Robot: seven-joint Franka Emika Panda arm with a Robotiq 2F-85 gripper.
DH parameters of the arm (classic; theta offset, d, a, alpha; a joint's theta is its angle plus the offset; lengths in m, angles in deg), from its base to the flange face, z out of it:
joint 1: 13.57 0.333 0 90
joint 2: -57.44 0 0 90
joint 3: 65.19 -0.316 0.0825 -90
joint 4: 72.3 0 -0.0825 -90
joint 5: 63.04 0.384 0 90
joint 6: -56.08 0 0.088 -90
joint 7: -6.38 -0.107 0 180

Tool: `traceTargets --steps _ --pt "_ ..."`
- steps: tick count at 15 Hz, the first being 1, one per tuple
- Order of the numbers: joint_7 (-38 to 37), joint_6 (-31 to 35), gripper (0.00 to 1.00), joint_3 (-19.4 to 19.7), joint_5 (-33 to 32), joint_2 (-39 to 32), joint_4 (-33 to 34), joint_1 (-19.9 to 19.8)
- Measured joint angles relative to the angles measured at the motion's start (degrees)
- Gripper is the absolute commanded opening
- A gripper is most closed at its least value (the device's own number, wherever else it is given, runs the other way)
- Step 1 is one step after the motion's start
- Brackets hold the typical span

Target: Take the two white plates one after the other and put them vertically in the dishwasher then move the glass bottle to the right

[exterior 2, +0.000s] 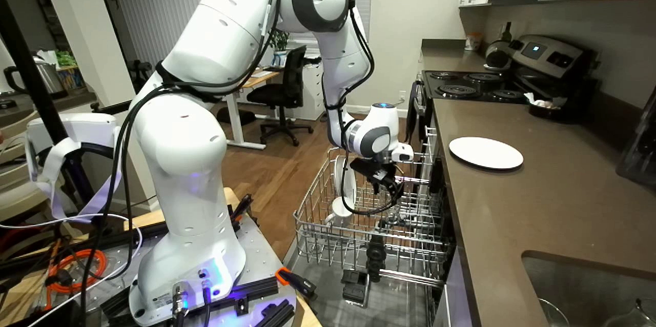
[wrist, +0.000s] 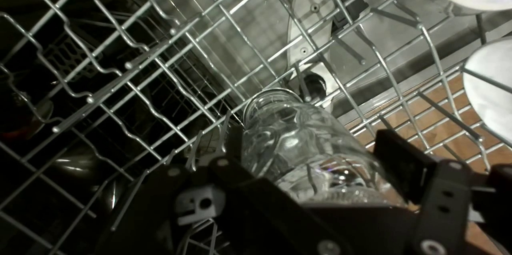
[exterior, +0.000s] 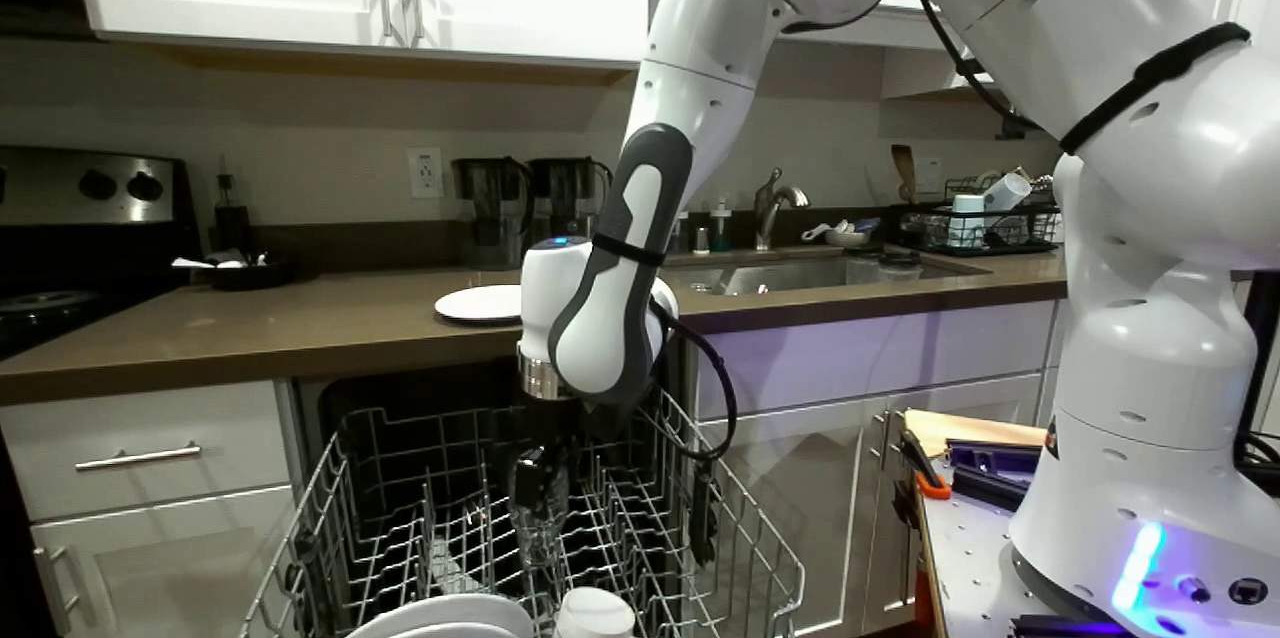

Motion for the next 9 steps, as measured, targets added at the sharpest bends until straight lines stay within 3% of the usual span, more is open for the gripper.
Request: traceTargets --steps 1,3,9 --pt "0.0 0.0 0.91 0.0 0.0 0.0 0.0 0.0" --pt "0.0 0.0 1.0 0.0 0.0 0.0 0.0 0.0" --pt "0.0 0.0 1.0 -0.1 0.0 0.0 0.7 0.1"
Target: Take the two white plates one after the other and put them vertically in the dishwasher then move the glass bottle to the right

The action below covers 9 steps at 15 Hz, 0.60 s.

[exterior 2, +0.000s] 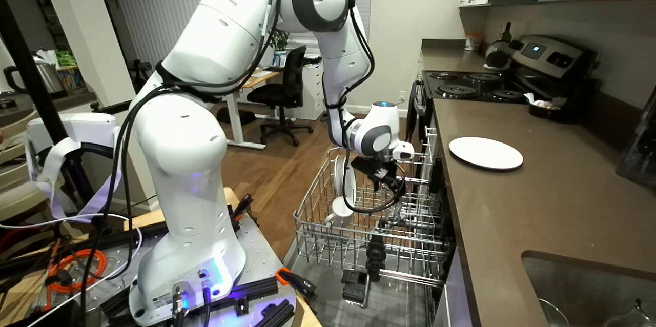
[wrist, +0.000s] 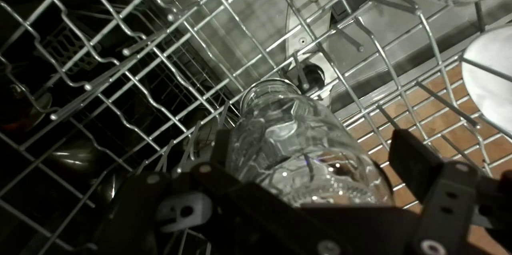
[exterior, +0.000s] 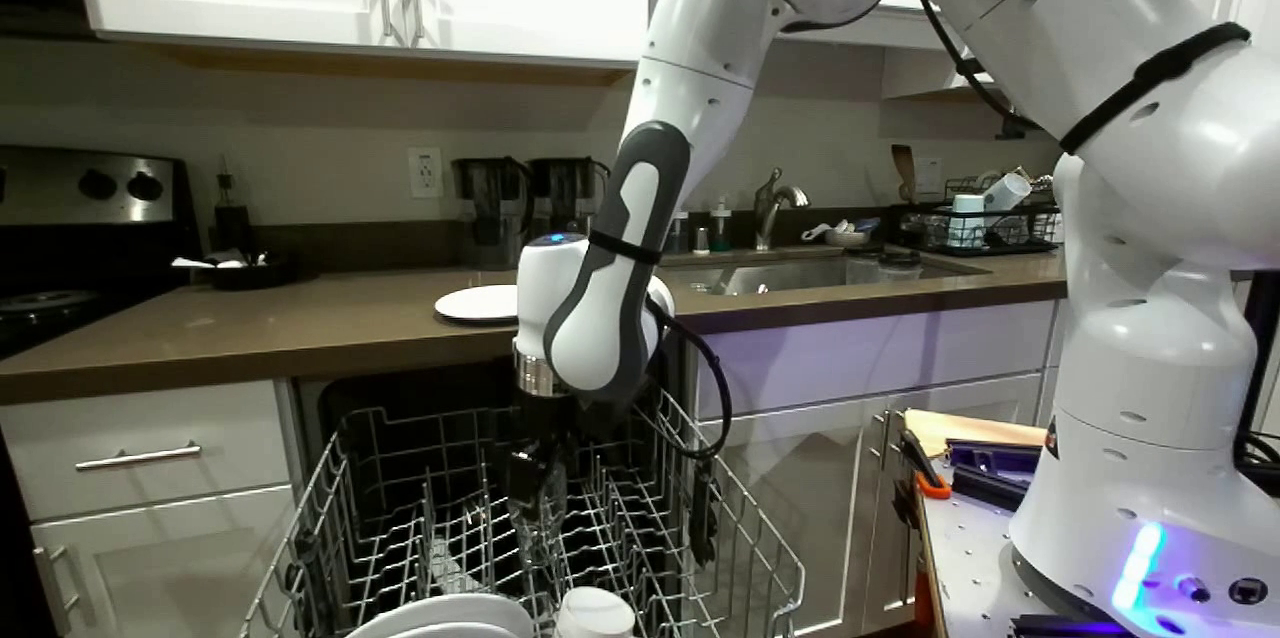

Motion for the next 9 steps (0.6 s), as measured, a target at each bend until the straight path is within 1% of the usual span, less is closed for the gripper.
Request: traceTargets --steps 1,2,3,4,6,7,8,9 --pt "0.0 0.0 0.93 0.0 0.0 0.0 0.1 0.0" --pt "0.0 0.0 0.99 0.0 0.0 0.0 0.2 0.0" --pt "0.0 0.0 0.97 0.0 0.0 0.0 0.3 0.0" --pt "0.0 0.0 1.0 0.0 0.0 0.0 0.4 0.0" --pt "0.0 -0.2 0.99 0.1 0.0 0.0 0.7 0.0" --pt "0.0 -0.2 0.83 0.1 0.0 0.0 0.7 0.0" --pt "0.0 -0.2 0.73 0.1 0.0 0.0 0.7 0.0" --pt "0.0 -0.2 0.68 0.1 0.0 0.0 0.7 0.0"
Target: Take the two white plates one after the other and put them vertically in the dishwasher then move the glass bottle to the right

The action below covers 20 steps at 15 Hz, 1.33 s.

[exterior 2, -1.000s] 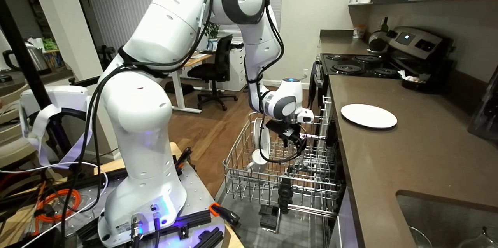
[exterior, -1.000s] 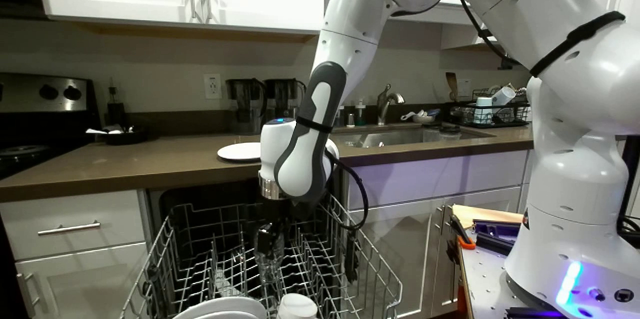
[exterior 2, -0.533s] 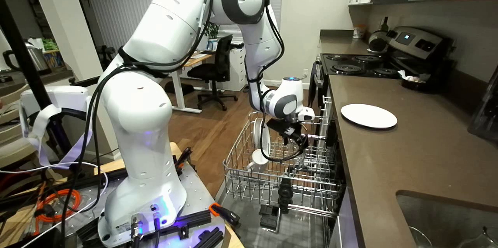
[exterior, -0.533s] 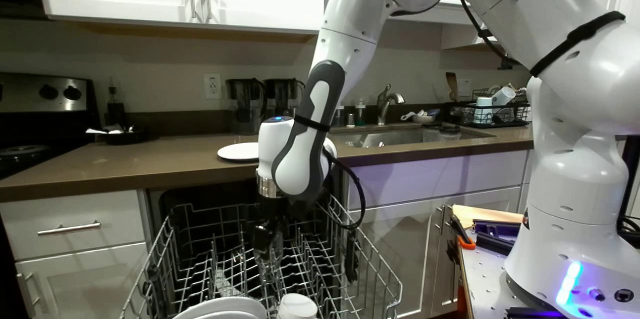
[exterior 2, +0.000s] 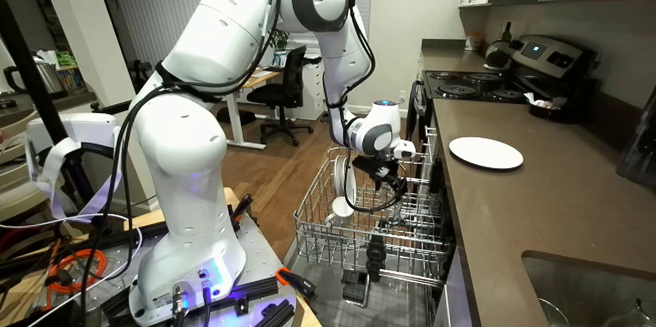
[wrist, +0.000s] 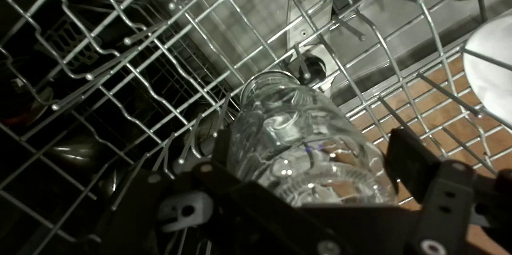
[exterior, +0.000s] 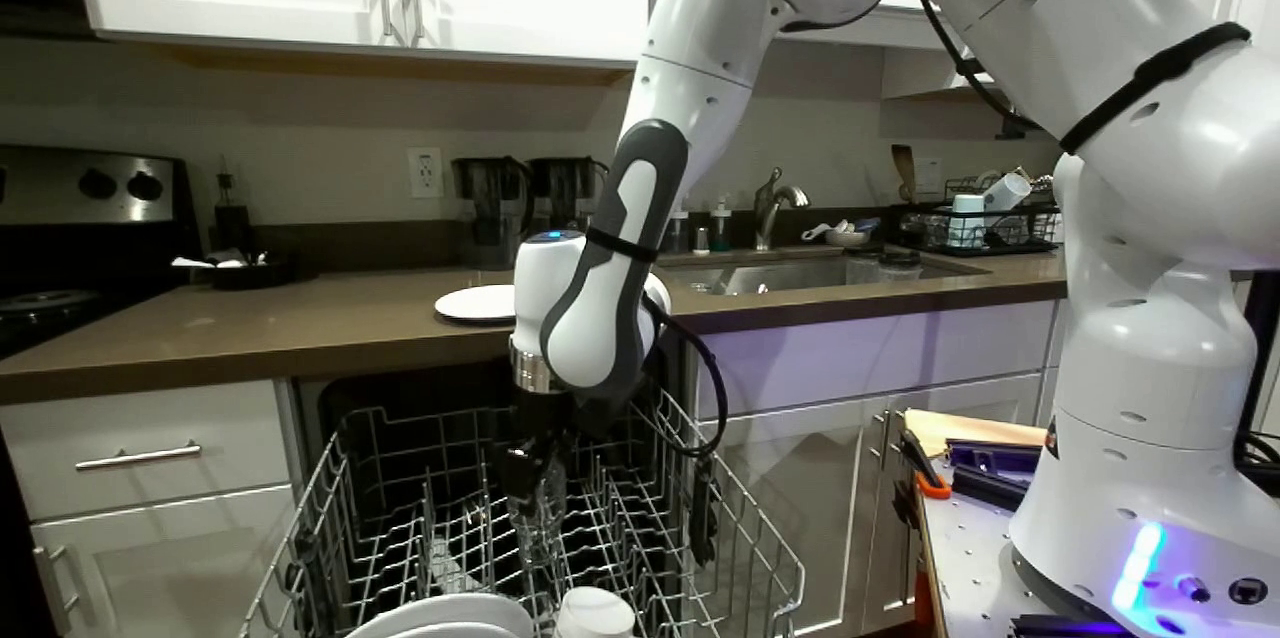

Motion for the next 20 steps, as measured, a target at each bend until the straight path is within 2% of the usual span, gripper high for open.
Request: traceTargets --steps 1,5,6,8,13,14,15,17,20 --pt "0.0 0.0 0.62 0.1 0.0 0.0 0.0 0.0" --pt "0.0 0.0 0.62 0.5 0.0 0.1 0.0 0.1" --pt "0.0 0.0 0.97 0.5 0.0 0.1 0.0 0.1" --pt "0.0 0.0 1.0 0.6 0.0 0.1 0.0 0.2" --pt "0.0 0.0 1.0 1.1 0.0 0.1 0.0 0.7" --pt "0.0 0.0 0.75 1.2 0.0 0.1 -0.1 0.7" --pt "0.0 0.0 0.74 1.3 0.0 0.1 -0.1 0.7" --pt "0.0 0.0 0.63 1.4 0.0 0.1 -0.1 0.7" --pt "0.0 0.0 0.63 1.5 0.0 0.1 0.0 0.7"
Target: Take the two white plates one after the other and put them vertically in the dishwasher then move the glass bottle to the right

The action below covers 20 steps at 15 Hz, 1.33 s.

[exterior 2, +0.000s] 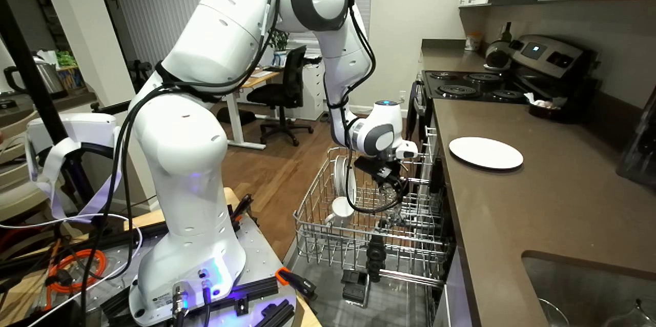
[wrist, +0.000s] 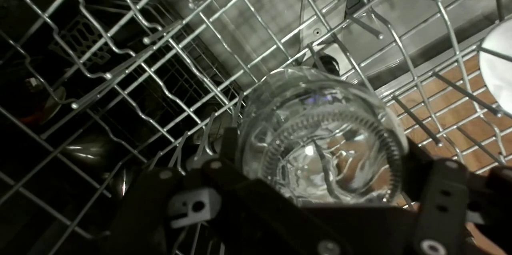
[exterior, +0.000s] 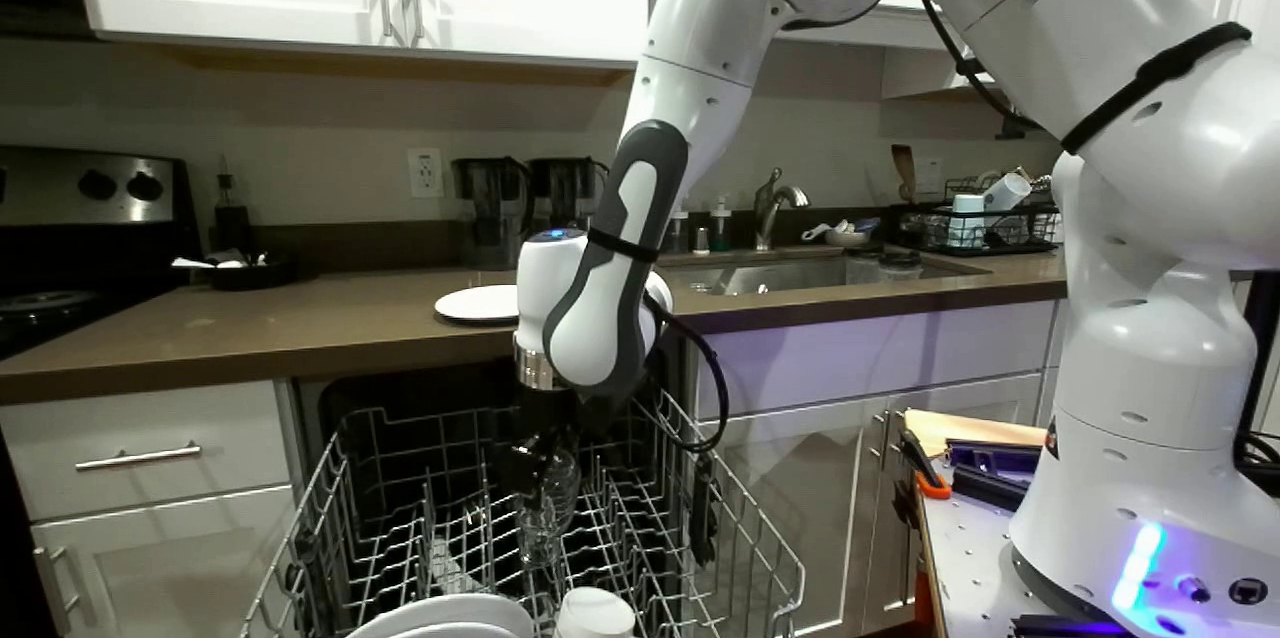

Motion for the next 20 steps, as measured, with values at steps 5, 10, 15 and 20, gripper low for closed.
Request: traceTargets --steps 5,10,15,20 --pt "0.0 -0.3 0.63 0.0 0.0 0.5 -0.2 0.0" --pt "0.0 -5.5 0.63 0.0 -0.2 5.0 -1.1 0.0" --pt "1.0 -15.0 0.63 -1.3 -0.1 12.3 -2.2 -1.2" --pt "1.2 -20.7 0.63 -2.7 0.0 19.2 -5.0 -2.6"
